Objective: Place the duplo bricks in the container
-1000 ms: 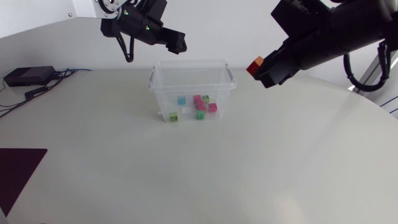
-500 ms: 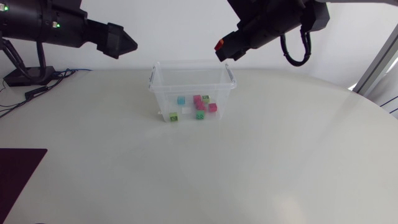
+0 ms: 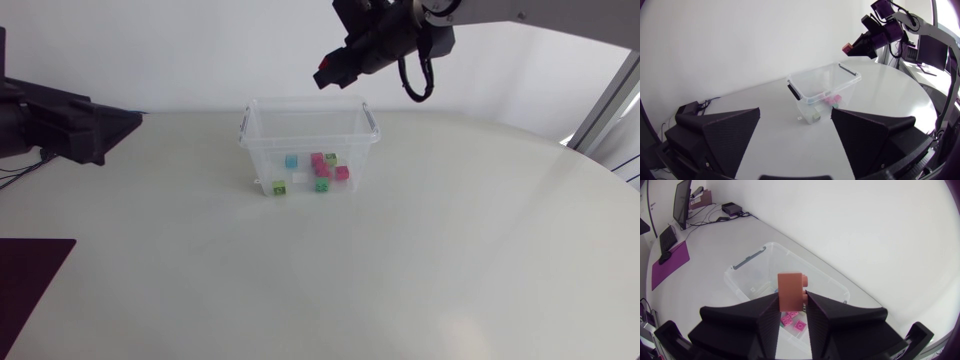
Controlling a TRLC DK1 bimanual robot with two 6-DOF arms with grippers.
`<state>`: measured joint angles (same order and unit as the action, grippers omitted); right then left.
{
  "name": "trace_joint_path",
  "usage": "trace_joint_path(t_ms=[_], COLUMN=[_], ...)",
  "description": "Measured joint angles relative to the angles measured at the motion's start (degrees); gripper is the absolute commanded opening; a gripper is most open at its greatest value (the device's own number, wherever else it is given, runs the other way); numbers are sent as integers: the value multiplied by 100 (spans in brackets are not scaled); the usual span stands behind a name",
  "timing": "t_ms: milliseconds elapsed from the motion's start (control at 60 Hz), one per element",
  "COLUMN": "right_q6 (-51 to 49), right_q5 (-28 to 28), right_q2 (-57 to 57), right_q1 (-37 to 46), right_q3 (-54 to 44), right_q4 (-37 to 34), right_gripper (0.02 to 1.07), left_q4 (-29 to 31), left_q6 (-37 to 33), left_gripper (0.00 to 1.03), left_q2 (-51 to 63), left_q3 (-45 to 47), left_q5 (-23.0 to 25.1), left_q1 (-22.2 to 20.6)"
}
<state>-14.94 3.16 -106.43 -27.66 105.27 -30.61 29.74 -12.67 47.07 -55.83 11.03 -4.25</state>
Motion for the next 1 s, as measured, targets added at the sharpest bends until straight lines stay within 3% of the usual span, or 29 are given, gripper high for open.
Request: trace_joint_path(t_ms=[250,367,417,433,467,517,533,633,750,1000], right_q6=[44,44,42,42,39,35,37,37,98,192], right_q5=[2,-52,-116,-146,-201,-352,-378,-496,-852,-1532], right_q2=[-612,-1012,-1224,-1287,-1436,-1580,-1611,-1727,-1517,686], right_q1=[-13,-61,-90,-103,-129,-166,-177,-227,-247,-181], right_q3=[85,210,343,393,472,518,527,570,175,-2131], right_q4=[577,861,909,925,964,1071,1093,1193,1917,3228], right_gripper=[21,26,43,60,79,101,104,103,103,103], left_q4=[-2,22,37,35,35,35,35,37,35,-98], left_q6=[-157,-258,-278,-280,-282,-282,-282,-282,-282,-389], left_gripper=[100,100,100,100,100,100,100,100,100,100], left_q2=[-1141,-1665,-1886,-1956,-2105,-2284,-2323,-2555,-2865,-3432], left_q3=[632,929,1049,1088,1163,1263,1287,1495,1727,2131], left_q5=[-22,-28,-20,-26,-28,-26,-26,-24,-26,-44], left_q1=[509,636,684,704,748,763,763,820,916,1152])
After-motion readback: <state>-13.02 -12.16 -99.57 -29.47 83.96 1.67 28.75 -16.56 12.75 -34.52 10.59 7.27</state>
